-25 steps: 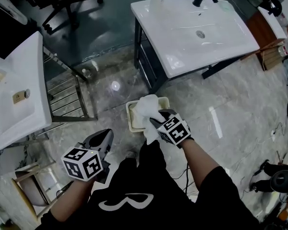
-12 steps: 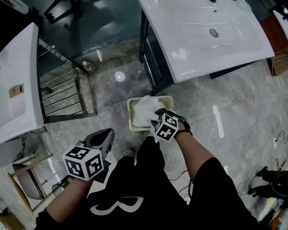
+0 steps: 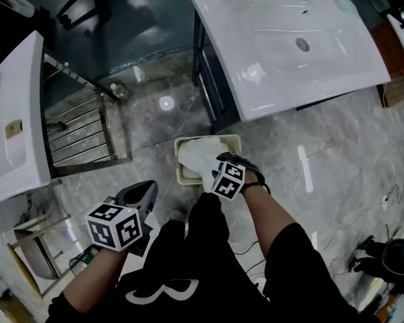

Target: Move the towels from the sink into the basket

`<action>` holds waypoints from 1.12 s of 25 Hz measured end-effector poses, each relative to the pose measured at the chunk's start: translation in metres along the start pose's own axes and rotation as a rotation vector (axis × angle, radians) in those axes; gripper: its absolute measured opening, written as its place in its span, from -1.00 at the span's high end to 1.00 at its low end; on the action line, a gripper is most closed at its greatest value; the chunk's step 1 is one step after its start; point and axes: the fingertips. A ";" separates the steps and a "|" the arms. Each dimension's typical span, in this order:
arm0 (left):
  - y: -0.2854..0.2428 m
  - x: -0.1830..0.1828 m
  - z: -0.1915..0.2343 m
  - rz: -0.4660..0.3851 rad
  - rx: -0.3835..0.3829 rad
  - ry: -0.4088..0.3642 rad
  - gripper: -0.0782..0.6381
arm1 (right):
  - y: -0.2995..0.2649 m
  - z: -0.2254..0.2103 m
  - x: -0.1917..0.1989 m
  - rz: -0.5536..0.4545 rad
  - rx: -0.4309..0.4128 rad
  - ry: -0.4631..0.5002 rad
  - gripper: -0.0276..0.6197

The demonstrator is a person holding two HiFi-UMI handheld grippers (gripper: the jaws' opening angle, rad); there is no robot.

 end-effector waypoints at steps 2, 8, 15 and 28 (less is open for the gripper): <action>-0.003 -0.001 -0.001 -0.001 0.005 0.002 0.76 | -0.001 0.003 0.005 0.005 -0.018 -0.021 0.26; -0.004 -0.003 -0.003 -0.001 0.011 0.003 0.76 | 0.005 0.005 0.017 -0.021 -0.016 -0.142 0.10; 0.003 -0.007 -0.018 -0.005 0.041 -0.011 0.76 | 0.038 0.008 0.013 -0.129 -0.008 -0.373 0.10; 0.087 -0.034 -0.069 -0.067 0.184 -0.082 0.76 | 0.237 0.044 -0.093 -0.709 0.029 -0.730 0.72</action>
Point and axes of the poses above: the fingertips, and each gripper's own axes: y backward along the fingers, z to its left, x out of its underside, and after that the axes turned 2 degrees about -z, right-handed
